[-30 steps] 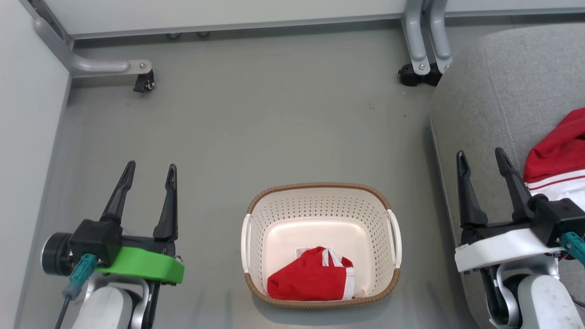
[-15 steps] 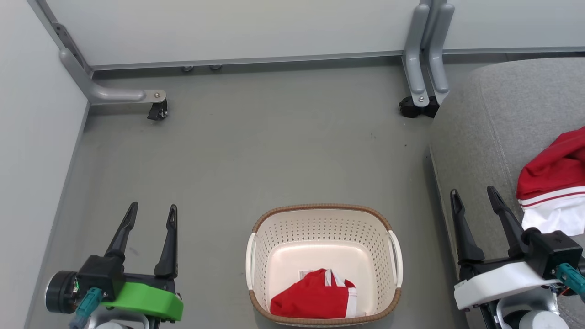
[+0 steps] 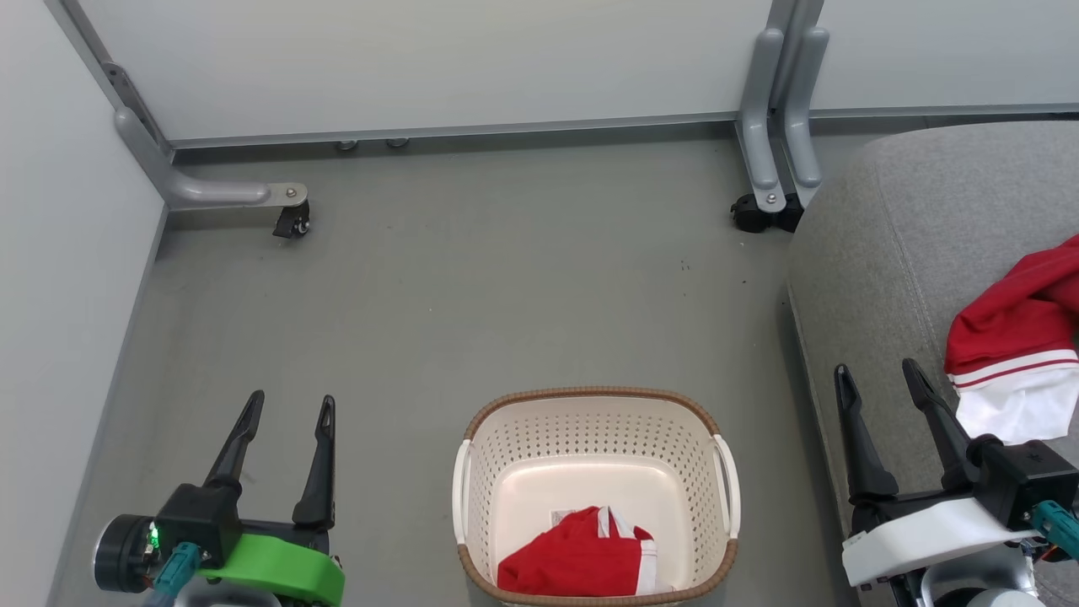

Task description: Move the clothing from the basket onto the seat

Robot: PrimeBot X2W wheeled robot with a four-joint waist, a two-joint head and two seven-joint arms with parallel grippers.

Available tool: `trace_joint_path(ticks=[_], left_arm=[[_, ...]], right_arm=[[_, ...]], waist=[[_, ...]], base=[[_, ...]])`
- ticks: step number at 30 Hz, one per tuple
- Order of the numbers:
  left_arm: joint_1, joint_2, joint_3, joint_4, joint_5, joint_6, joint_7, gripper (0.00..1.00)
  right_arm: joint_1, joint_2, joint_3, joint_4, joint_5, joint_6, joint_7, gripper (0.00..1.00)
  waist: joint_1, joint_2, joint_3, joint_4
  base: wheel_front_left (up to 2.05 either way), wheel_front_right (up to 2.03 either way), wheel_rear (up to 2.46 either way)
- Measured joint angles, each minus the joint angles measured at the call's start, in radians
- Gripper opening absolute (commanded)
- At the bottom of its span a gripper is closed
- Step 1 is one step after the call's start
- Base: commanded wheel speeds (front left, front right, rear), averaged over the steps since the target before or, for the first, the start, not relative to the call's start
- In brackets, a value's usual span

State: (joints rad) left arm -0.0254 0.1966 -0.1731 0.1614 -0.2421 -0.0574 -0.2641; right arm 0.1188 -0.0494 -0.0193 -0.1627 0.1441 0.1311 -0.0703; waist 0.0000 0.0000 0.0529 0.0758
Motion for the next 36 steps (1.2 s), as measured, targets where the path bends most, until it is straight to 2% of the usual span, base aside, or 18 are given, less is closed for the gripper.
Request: trace_joint_path(ticks=[20, 30, 36], left_arm=[[-0.016, -0.032, 0.022, 0.021, 0.047, -0.018, 0.000, 1.00], [-0.161, -0.091, -0.086, 0.132, 0.086, -0.046, 0.000, 1.00], [-0.261, -0.117, -0.196, 0.269, 0.105, -0.063, 0.000, 1.00]], right_arm=[[-0.017, 0.000, 0.007, -0.016, 0.000, 0.000, 0.000, 1.00], [-0.138, 0.000, 0.040, -0.045, -0.014, 0.000, -0.009, 1.00], [-0.226, 0.000, 0.067, -0.050, -0.017, 0.000, -0.032, 1.00]], waist=[[0.0000, 0.0000, 0.032, -0.002], [0.0000, 0.0000, 0.147, -0.023], [0.0000, 0.0000, 0.247, -0.051]], base=[[0.00, 0.00, 0.00], [0.00, 0.00, 0.00], [0.00, 0.00, 0.00]])
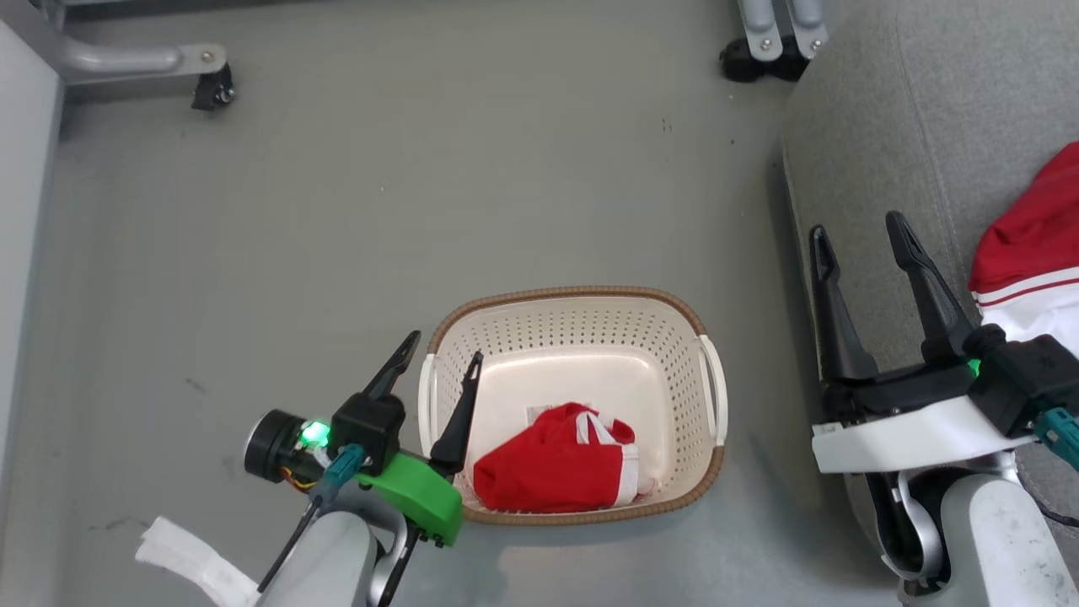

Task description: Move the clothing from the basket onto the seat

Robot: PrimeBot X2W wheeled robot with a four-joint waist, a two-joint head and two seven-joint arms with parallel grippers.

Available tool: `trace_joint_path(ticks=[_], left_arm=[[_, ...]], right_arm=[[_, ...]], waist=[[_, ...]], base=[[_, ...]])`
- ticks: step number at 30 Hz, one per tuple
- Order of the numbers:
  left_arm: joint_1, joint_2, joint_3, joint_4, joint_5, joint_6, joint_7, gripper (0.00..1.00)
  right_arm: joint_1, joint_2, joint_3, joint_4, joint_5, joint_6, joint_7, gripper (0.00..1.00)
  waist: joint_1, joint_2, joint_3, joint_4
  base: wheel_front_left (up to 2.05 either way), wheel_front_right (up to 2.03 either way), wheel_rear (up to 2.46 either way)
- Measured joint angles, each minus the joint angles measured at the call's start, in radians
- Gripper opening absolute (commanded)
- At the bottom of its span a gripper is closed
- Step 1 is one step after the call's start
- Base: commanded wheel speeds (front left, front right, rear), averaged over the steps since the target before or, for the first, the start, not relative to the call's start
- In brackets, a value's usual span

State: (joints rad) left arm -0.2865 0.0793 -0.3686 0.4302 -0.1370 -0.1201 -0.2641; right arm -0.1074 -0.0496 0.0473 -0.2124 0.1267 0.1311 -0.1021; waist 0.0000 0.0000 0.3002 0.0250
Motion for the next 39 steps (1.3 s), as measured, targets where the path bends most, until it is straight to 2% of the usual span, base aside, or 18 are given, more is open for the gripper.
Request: trace_joint_path(ticks=[8, 15, 24, 31, 39], left_arm=[[-0.175, -0.011, -0.156, 0.197, -0.006, -0.007, 0.028, 1.00], [-0.326, -0.012, -0.301, 0.358, -0.067, -0.009, 0.075, 1.00], [-0.465, 0.035, -0.448, 0.510, -0.116, -0.009, 0.169, 1.00], [-0.542, 0.085, -0.577, 0.575, -0.135, -0.009, 0.256, 1.00], [-0.620, 0.141, -0.630, 0.627, -0.185, -0.009, 0.321, 1.00]], right_arm=[[-0.108, 0.000, 0.028, -0.012, 0.005, 0.000, -0.045, 1.00], [-0.185, -0.001, 0.052, 0.004, 0.035, 0.000, -0.095, 1.00], [-0.253, -0.002, 0.084, 0.037, 0.093, 0.000, -0.146, 1.00], [-0.289, -0.002, 0.115, 0.063, 0.142, 0.000, -0.156, 1.00], [-0.308, -0.002, 0.134, 0.046, 0.199, 0.000, -0.160, 1.00]], waist=[[0.0001, 0.0000, 0.143, -0.053], [0.0001, 0.0000, 0.279, -0.112], [0.0002, 0.0000, 0.444, -0.198], [0.0002, 0.0000, 0.547, -0.270], [0.0002, 0.0000, 0.627, -0.352]], base=[[0.00, 0.00, 0.00], [0.00, 0.00, 0.00], [0.00, 0.00, 0.00], [0.00, 0.00, 0.00], [0.00, 0.00, 0.00]])
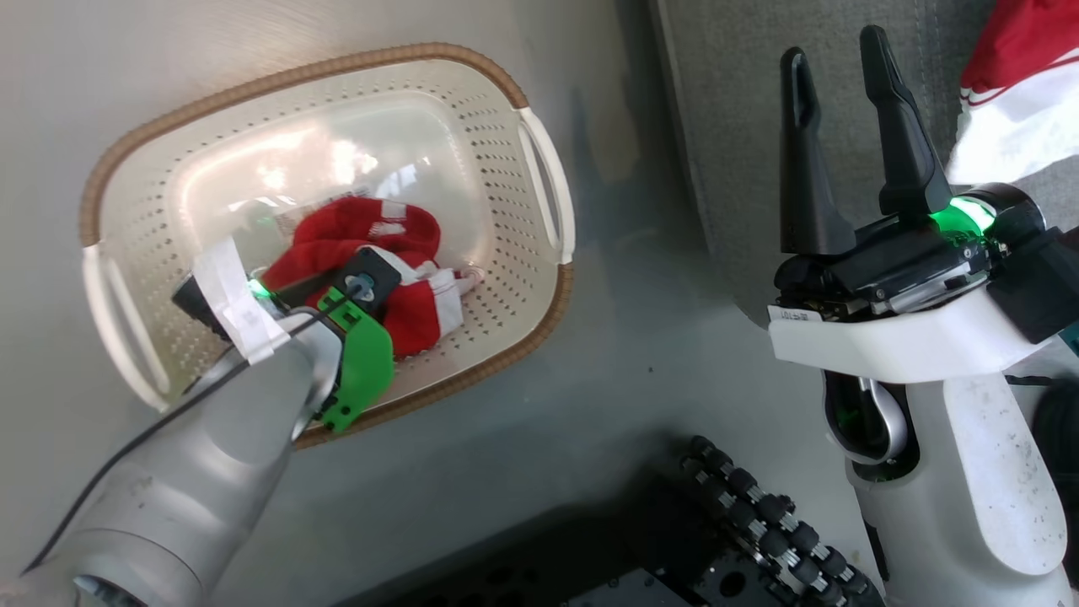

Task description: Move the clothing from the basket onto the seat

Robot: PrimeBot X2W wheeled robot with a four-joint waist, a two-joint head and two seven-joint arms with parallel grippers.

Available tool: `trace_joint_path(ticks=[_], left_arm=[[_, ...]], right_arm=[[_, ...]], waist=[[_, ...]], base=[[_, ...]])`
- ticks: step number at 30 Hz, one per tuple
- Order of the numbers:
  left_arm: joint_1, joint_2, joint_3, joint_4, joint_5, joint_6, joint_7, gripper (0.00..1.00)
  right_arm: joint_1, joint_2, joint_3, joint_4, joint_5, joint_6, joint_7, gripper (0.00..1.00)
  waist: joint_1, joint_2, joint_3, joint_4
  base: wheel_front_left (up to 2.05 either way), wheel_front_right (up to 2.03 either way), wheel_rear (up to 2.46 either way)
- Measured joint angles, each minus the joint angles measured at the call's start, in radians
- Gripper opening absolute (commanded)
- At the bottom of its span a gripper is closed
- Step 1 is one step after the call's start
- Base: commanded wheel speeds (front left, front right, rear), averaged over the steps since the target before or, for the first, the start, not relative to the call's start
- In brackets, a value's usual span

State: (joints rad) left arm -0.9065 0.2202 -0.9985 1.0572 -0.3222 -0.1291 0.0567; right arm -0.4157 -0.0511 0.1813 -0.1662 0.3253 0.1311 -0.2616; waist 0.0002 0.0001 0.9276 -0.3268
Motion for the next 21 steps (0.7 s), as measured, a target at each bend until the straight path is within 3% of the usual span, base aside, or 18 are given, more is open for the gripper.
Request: trace_joint_path(ticks=[13, 21], left_arm=[[-0.067, 0.037, -0.058, 0.058, -0.066, 0.000, 0.126, 1.00], [-0.079, 0.062, -0.110, 0.052, -0.149, 0.000, 0.258, 1.00]], right_arm=[[-0.009, 0.000, 0.025, -0.005, 0.042, 0.000, 0.000, 1.00], [-0.016, 0.000, 0.042, -0.006, 0.052, 0.000, 0.000, 1.00]], waist=[[-0.0001, 0.0000, 0.072, -0.077], [-0.0002, 0.0000, 0.086, -0.097]], base=[[0.00, 0.00, 0.00], [0.00, 0.00, 0.00]])
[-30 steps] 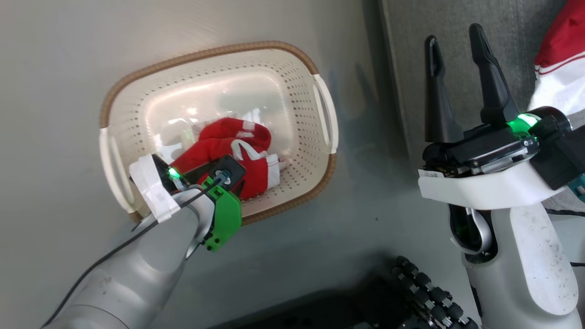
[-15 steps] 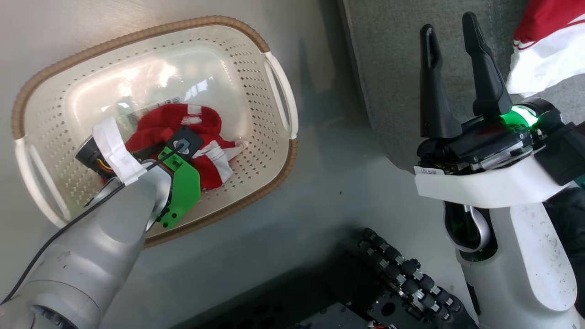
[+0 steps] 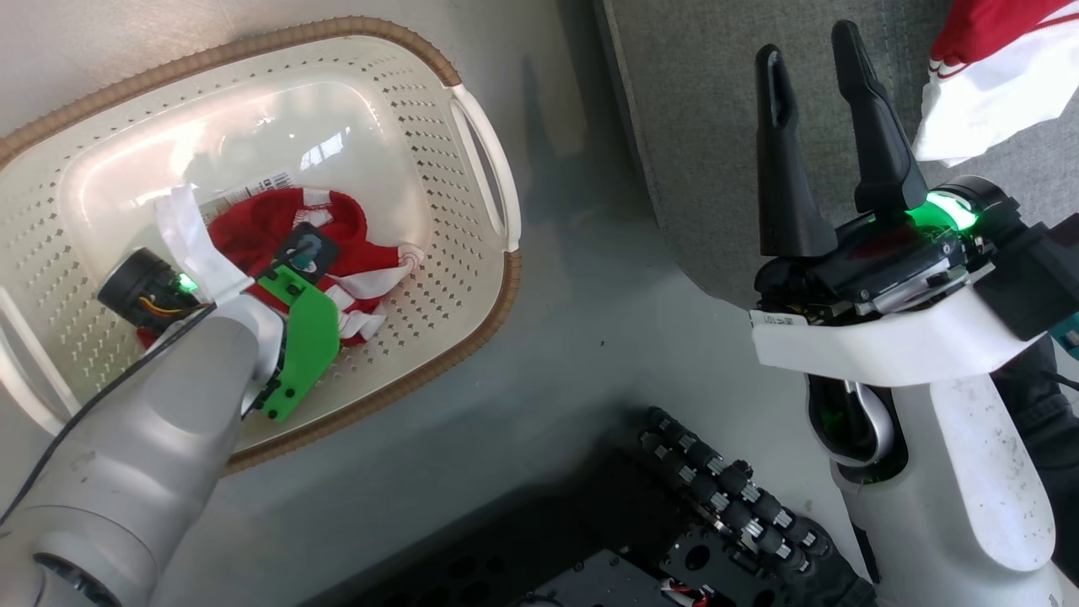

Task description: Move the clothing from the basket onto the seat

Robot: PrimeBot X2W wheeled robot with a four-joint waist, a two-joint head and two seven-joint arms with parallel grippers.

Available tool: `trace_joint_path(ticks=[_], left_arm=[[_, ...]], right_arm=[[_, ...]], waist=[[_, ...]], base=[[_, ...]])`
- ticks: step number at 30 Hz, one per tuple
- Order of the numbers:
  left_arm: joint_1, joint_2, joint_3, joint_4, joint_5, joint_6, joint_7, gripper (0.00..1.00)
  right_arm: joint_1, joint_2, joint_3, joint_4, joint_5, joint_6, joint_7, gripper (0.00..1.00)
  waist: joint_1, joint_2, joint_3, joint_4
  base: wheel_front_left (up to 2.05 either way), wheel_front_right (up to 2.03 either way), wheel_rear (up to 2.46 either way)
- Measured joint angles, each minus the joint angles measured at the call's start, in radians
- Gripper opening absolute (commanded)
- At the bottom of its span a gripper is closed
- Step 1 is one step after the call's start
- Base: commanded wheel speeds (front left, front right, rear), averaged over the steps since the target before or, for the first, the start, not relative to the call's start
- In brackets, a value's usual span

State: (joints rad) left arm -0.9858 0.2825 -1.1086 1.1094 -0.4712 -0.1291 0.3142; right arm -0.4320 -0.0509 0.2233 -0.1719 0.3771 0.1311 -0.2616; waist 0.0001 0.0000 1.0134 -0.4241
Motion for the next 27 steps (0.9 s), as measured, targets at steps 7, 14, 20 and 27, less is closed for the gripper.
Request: trace_joint_path(ticks=[7, 14, 20, 27], left_arm=[[-0.016, 0.027, -0.025, -0.016, -0.076, 0.000, 0.082, 0.00], [-0.032, 0.040, -0.051, -0.031, -0.087, 0.000, 0.065, 0.00], [-0.037, 0.035, -0.054, -0.056, -0.080, 0.002, -0.051, 0.00], [-0.002, 0.009, -0.037, -0.106, -0.091, 0.021, -0.195, 0.00]], right_arm=[[0.001, 0.000, 0.004, -0.006, 0.007, 0.000, 0.000, 1.00], [0.000, 0.000, -0.010, -0.012, 0.000, 0.000, 0.000, 1.00], [0.002, 0.000, -0.027, -0.015, -0.032, 0.000, 0.000, 1.00], [0.020, 0.001, -0.065, -0.005, -0.084, 0.000, 0.000, 1.00]], waist=[[0.0000, 0.0000, 0.008, -0.015], [0.0000, 0.0000, 0.007, -0.013], [0.0000, 0.0000, -0.019, 0.005], [-0.0001, 0.0000, -0.082, 0.040]], base=[[0.00, 0.00, 0.00], [0.00, 0.00, 0.00], [0.00, 0.00, 0.00], [0.00, 0.00, 0.00]])
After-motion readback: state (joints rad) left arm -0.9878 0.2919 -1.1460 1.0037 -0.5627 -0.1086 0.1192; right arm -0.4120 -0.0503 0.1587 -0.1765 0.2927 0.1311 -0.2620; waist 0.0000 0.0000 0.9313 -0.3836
